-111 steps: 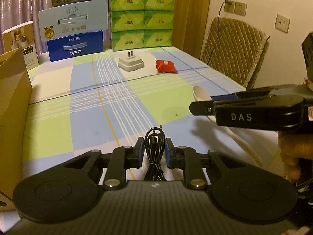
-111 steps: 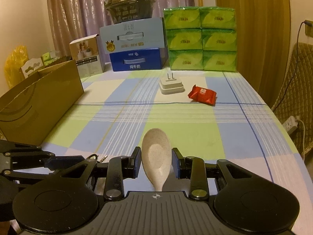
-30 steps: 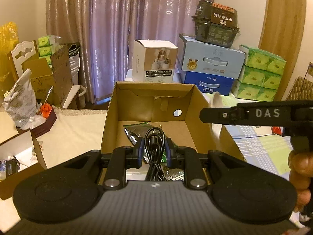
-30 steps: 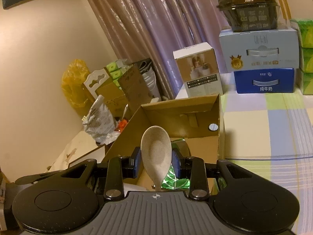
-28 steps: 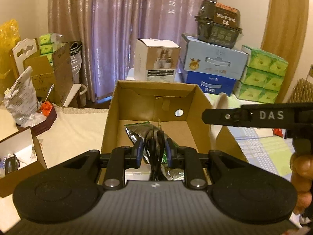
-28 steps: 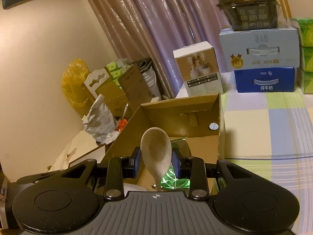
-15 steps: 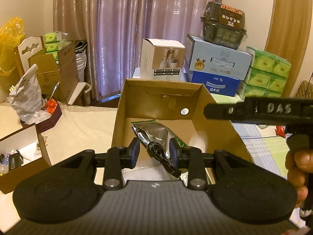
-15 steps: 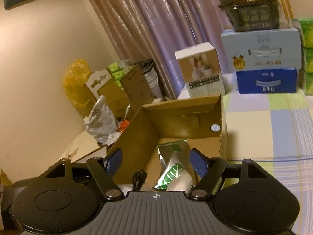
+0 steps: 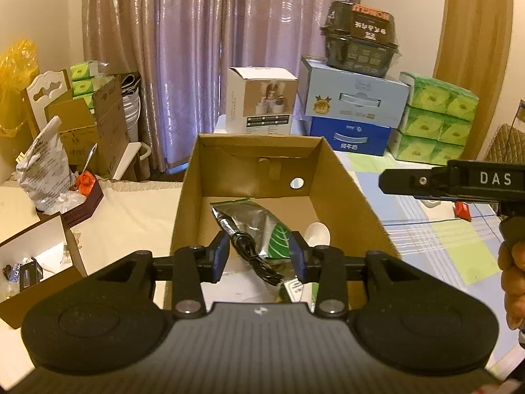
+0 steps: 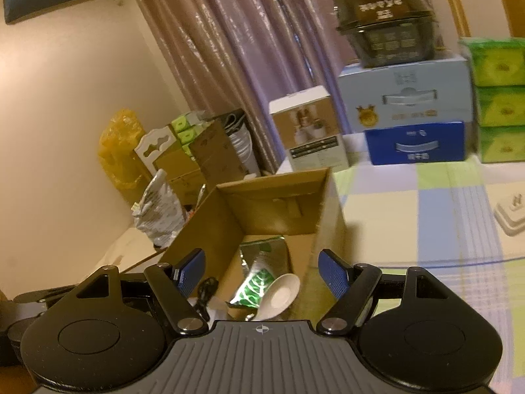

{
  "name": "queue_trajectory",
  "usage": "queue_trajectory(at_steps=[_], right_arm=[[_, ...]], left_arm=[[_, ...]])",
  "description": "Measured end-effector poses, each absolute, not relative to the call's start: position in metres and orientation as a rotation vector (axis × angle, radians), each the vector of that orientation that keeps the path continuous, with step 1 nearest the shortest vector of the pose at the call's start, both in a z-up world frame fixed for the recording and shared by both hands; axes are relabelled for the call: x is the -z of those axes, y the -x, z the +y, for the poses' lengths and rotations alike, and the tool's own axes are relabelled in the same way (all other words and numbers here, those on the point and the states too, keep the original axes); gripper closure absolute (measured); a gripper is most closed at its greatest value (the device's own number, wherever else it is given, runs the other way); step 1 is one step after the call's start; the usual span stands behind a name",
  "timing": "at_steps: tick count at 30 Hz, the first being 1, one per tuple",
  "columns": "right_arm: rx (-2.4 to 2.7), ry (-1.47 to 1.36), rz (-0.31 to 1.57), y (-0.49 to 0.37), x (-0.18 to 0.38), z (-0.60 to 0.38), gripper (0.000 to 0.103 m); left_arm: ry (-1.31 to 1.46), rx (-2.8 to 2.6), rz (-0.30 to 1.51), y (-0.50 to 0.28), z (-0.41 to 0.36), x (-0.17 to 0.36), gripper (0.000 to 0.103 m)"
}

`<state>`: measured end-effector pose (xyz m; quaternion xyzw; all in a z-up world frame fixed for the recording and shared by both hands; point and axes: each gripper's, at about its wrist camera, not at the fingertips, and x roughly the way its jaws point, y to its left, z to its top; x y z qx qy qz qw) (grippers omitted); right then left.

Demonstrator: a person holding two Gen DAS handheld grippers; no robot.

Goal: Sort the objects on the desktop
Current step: 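Open the left tool over the box to drop the cable while the right tool drops the spoon, then return both tools to the table toward the white plug and red candy packet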

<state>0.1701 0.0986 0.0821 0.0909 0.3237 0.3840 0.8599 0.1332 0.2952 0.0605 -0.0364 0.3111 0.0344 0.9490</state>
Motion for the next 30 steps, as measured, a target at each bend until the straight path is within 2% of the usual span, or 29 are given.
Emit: queue_trajectory(at_steps=[6,9,17,21,30], right_arm=[[-0.776,-0.183,0.673,-0.163,-0.086,0.066,0.027],[-0.754,-0.184,0.667,-0.160,-0.088,0.046,0.025],[-0.671,-0.196,0.657,-0.157,-0.089,-0.014,0.017],[-0.623,-0.204,0.660,-0.156,-0.087,-0.048,0.014],[-0.500,-0.204,0.662,-0.153,-0.080,-0.128,0.009]], left_arm=[[0.042,-0.066,0.647,-0.129,0.273,-0.068,0.057],[0.037,-0.061,0.645,-0.127,0.262,-0.071,0.043],[0.012,-0.024,0.638,-0.125,0.228,-0.081,0.035],[0.000,0.000,0.630,-0.126,0.211,-0.084,0.020],[-0.037,0.059,0.604,-0.136,0.167,-0.089,0.006]])
